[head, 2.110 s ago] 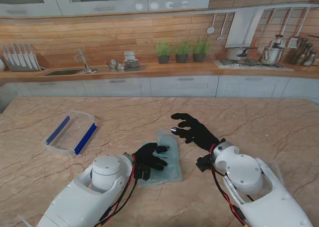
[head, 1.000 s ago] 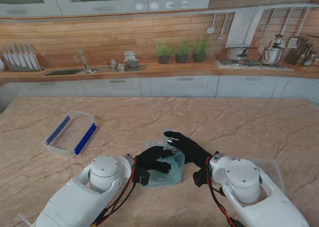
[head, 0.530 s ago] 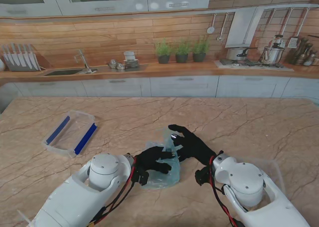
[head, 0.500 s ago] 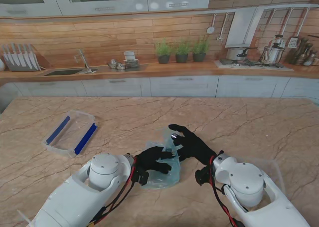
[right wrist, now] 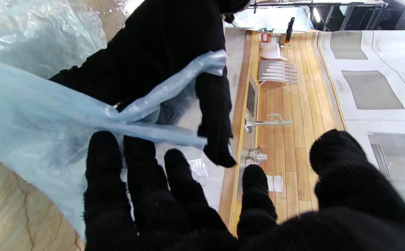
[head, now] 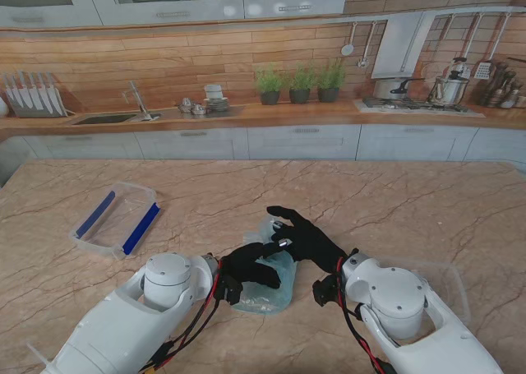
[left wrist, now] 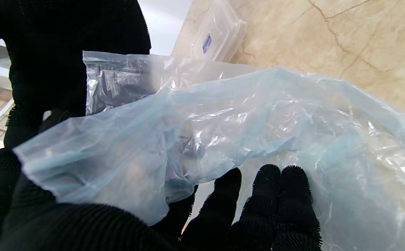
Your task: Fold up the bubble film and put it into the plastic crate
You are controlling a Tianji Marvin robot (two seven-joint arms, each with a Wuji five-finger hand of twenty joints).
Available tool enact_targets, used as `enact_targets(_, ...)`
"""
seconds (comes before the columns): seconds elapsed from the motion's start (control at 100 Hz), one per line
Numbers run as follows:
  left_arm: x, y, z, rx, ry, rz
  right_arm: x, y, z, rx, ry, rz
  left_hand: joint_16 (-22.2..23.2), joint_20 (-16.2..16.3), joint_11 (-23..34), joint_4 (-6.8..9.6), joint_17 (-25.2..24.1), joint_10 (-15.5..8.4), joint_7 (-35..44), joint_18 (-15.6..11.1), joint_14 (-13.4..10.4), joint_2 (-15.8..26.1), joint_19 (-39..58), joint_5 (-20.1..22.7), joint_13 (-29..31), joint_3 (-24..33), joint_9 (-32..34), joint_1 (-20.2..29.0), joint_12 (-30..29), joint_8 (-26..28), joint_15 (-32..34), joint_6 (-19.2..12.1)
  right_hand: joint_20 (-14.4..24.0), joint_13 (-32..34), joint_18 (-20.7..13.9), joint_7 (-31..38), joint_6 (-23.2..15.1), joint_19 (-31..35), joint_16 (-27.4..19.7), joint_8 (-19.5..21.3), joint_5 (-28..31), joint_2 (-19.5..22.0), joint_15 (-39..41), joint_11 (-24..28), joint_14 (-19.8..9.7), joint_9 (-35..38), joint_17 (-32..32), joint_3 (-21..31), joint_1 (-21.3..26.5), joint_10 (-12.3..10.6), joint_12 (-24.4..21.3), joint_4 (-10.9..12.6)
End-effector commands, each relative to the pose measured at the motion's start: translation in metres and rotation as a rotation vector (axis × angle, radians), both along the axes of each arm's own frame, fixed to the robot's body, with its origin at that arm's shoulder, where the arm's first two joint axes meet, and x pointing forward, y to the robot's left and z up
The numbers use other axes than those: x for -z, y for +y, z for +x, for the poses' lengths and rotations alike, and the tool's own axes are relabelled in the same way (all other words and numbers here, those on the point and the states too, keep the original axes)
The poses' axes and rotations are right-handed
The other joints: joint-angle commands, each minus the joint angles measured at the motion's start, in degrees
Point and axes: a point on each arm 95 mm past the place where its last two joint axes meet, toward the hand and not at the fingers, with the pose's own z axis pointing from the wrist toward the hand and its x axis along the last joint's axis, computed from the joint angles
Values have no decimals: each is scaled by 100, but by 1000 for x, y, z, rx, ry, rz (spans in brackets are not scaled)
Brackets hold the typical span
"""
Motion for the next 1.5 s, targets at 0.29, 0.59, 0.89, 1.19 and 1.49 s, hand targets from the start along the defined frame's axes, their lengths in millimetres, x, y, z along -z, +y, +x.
enact_targets(0.29,11,1,-7,-60,35,16,0,7,-2,-79,-67,-76,-16,240,-101,56,100,100,-568,940,231,348,-2192,618,-36,-252,50,-294,-65,-126,38,154,235,344,64,-208,-835,212,154,-153,-56,-57,247,-74,234,-243,162,87,-166,-277,-87,133)
enact_targets(0.59,13,4,-4,44,14,17,-3,6,-3,-143,-124,-141,-39,340,-76,268,195,54,-652,870,190,398,-2201,868,-18,416,2,940,-90,-63,72,98,237,482,80,-266,-807,304,154,-184,-48,-71,288,-176,251,-353,226,117,-249,-303,-129,116)
enact_targets(0.89,13,4,-6,-9,49,-8,-1,5,0,-166,-155,-194,-78,520,-60,191,255,99,-766,907,239,445,-2262,775,-54,1765,-39,351,-118,5,108,93,221,493,73,-310,-846,371,175,-201,-64,-167,319,-227,216,-575,243,177,-300,-358,-148,109)
enact_targets(1.19,10,3,-7,-22,81,-12,-5,3,2,-139,-212,-208,-37,608,132,856,525,-70,-735,848,69,170,-2131,943,-15,4722,-120,903,0,-24,316,-69,192,503,-34,-268,-811,415,209,-163,-22,-181,360,-233,131,-588,178,251,-336,-455,-163,101)
enact_targets(1.49,6,0,-11,-101,160,-5,-19,-15,-5,-15,-297,-190,447,860,679,1491,879,-166,204,1086,218,264,2094,559,857,4535,289,1769,332,498,1560,-399,176,648,-74,399,-693,735,319,63,-51,-264,534,-215,55,-317,179,372,-265,-617,-154,118)
